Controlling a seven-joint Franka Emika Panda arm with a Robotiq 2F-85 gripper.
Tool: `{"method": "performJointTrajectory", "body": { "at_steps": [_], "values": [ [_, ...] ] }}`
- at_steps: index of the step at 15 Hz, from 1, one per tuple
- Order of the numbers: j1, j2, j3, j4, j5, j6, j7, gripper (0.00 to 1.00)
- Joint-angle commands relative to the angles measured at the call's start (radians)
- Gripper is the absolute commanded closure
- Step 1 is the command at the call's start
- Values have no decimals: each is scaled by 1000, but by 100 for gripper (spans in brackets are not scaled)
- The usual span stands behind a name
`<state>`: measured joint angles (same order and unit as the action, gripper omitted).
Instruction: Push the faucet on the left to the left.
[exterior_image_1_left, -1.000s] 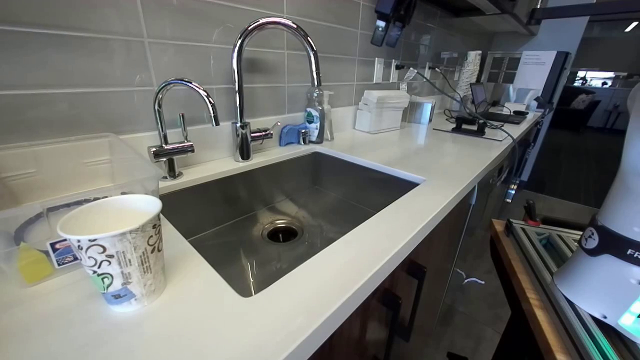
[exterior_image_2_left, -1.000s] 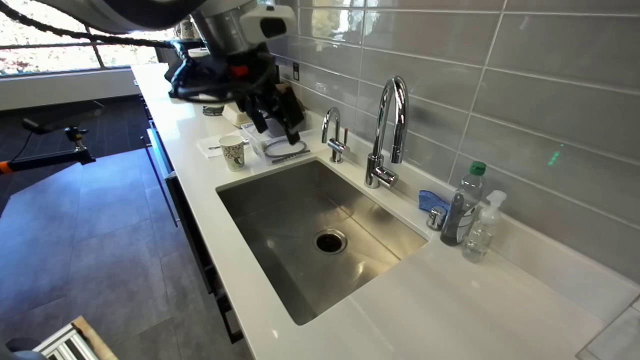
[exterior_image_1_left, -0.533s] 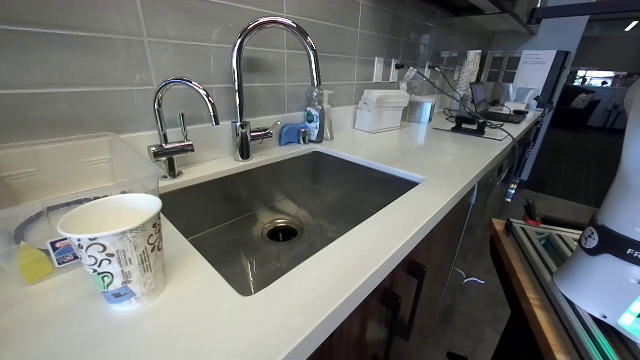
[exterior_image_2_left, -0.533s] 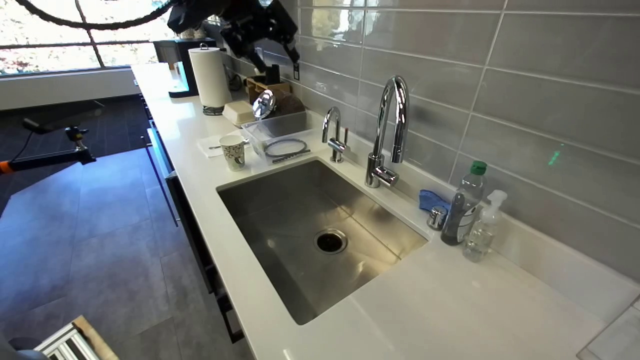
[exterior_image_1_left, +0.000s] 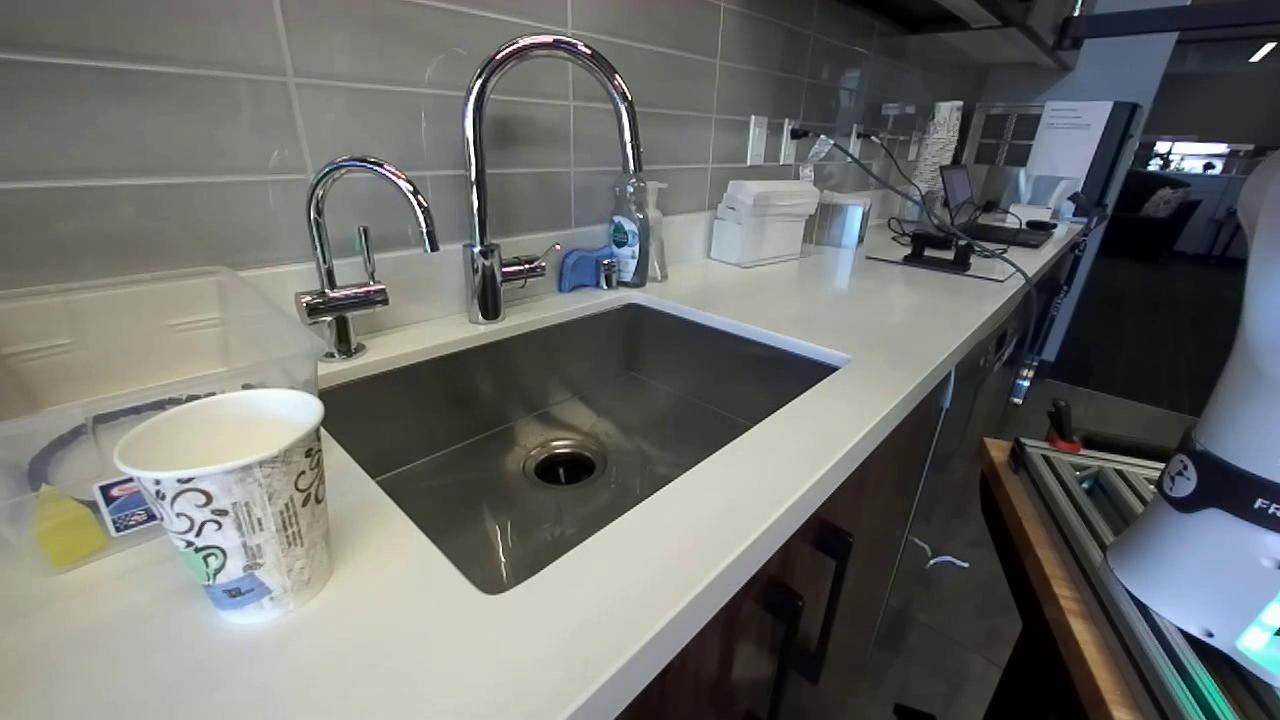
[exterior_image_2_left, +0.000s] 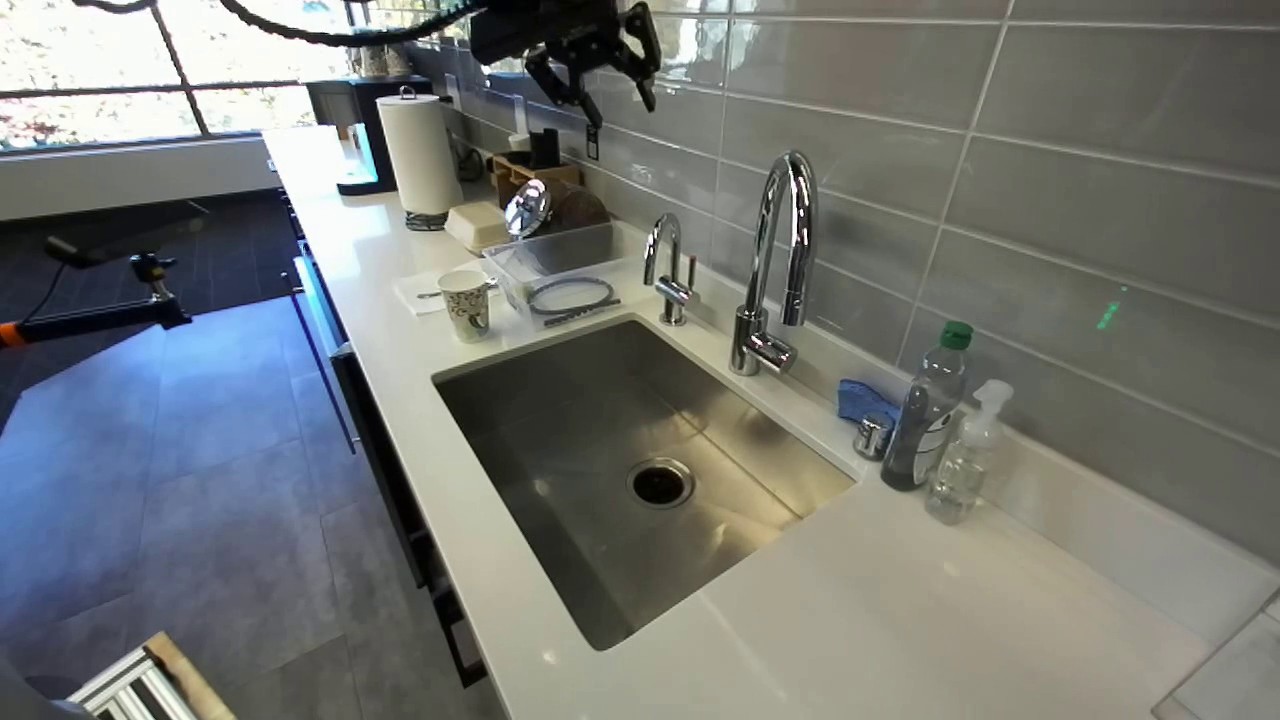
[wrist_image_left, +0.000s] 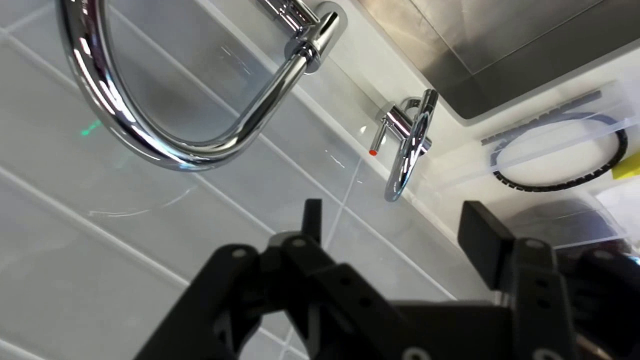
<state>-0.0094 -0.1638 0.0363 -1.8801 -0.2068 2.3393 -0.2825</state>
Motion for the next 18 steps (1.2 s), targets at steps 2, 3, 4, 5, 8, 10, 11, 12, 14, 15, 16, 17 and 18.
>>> {"method": "performJointTrajectory", "body": {
  "at_steps": [2,3,4,5,8,10,11,12,14,15,16,17,18],
  "values": [
    [29,157,-4,125,28,17,-47,67],
    [31,183,-1,141,25,37,-43,73],
    [33,208,0,159,31,51,-42,81],
    [33,232,0,174,47,68,-50,89],
    [21,296,1,204,109,114,-59,100],
    [10,340,3,215,153,153,-63,100],
    [6,367,6,226,166,166,-75,100],
    [1,382,11,233,187,174,-82,100],
    [-5,428,15,256,210,191,-75,100],
    [-8,446,12,265,212,183,-59,100],
    [2,396,7,222,173,176,-49,99],
    [0,415,7,233,179,176,-48,99],
    [-3,428,8,240,181,177,-48,99]
  ]
}}
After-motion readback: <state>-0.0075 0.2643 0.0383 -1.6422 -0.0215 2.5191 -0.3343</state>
